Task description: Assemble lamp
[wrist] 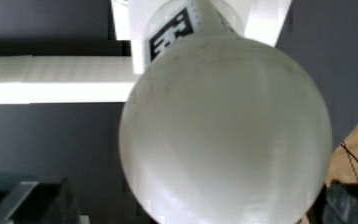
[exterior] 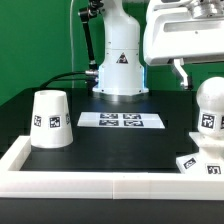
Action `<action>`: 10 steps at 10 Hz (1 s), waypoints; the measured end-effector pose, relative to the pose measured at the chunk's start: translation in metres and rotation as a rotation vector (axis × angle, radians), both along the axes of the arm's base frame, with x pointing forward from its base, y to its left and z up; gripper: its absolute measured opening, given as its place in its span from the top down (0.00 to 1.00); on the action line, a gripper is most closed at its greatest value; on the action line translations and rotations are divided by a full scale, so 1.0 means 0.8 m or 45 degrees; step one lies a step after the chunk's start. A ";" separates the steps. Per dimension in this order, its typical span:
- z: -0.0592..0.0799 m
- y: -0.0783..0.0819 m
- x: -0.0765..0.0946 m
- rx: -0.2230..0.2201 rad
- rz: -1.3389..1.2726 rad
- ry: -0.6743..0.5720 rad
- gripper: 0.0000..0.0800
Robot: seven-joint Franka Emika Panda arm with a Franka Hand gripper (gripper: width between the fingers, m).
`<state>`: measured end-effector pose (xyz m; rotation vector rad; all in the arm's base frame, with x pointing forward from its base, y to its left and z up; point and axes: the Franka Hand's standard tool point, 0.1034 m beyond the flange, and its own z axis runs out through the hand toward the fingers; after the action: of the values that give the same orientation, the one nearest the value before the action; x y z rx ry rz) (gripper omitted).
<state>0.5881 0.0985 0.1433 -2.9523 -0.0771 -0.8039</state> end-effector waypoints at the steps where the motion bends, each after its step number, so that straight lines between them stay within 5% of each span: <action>1: 0.000 0.000 0.000 0.000 0.000 0.000 0.13; 4: -0.009 -0.004 -0.005 -0.005 0.011 0.084 0.13; 10: -0.020 -0.004 -0.010 0.033 0.048 0.588 0.13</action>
Offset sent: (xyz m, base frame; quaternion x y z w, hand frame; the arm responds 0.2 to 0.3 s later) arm -0.0036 -0.0151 -0.0050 -0.0091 -0.0714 -0.0290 0.9970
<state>0.5803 0.0954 0.1270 -3.0133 -0.0901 -0.1044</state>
